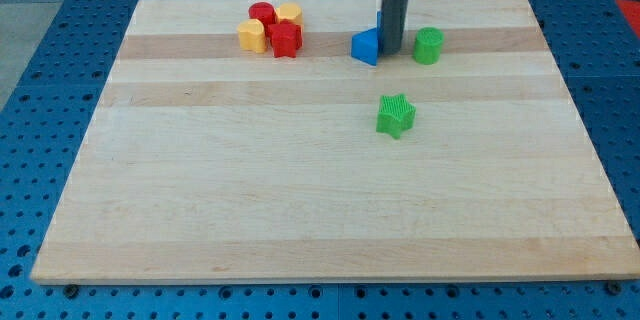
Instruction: Move the blue triangle closer to the blue cube
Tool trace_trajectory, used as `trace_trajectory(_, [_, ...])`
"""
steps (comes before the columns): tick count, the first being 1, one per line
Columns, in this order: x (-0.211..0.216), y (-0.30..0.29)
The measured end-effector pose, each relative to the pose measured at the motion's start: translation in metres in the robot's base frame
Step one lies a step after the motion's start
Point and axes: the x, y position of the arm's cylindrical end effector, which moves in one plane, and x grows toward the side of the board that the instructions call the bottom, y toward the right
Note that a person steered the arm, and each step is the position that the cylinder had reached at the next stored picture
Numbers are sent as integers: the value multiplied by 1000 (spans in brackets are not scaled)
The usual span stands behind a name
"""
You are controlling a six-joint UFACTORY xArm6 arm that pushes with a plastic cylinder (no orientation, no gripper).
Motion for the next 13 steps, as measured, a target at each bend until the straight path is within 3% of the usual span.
trace_trajectory(4, [-42, -6])
trace_trajectory(7, [64, -25])
trace_trajectory(11, [-14, -37])
trace_trajectory(13, [-27, -37])
